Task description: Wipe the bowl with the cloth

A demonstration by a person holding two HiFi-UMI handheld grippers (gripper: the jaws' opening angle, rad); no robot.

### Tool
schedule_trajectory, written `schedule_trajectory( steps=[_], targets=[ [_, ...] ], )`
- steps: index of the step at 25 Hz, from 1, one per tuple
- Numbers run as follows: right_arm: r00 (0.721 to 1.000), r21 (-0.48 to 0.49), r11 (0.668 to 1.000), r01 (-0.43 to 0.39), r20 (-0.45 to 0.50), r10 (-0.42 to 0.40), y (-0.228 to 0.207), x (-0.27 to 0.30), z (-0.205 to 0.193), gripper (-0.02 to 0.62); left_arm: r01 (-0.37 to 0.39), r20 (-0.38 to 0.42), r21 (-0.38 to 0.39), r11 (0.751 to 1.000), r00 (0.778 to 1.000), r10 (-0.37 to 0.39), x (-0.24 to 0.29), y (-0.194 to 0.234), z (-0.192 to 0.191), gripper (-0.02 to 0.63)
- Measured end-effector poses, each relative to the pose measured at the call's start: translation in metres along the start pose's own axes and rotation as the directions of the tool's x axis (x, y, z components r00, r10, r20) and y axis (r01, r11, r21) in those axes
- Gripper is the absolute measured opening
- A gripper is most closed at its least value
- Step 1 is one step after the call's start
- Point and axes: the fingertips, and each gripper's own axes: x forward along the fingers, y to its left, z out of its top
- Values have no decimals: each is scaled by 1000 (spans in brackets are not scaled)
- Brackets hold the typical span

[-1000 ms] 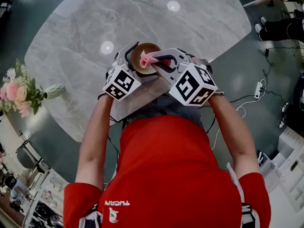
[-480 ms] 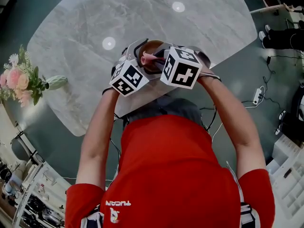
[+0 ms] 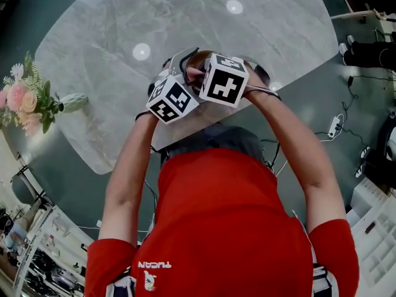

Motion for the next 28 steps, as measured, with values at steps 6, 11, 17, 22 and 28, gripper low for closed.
schedule_trajectory(
  steps=[6, 11, 17, 22, 28],
  targets=[
    [993, 92, 989, 115, 7, -116, -24, -1, 2, 21, -1, 0, 1, 1000, 1000, 1, 0, 0, 0, 584],
    [974, 200, 954, 225, -26, -224, -47, -10, -10, 21, -2, -1, 3, 1000, 1000, 2, 0, 0, 0, 584],
    [961, 255, 927, 274, -56, -269, -51, -23, -20, 21, -4, -2, 6, 1000, 1000, 4, 0, 0, 0, 583],
    [959, 251, 926, 283, -79, -272, -46, -31, -31, 21, -3, -3, 6, 1000, 1000, 3, -1, 0, -1, 583],
    [969, 193, 953, 236, -122, -215, -26, -30, -39, 21, -3, -3, 8, 1000, 1000, 3, -1, 0, 0, 583]
  ],
)
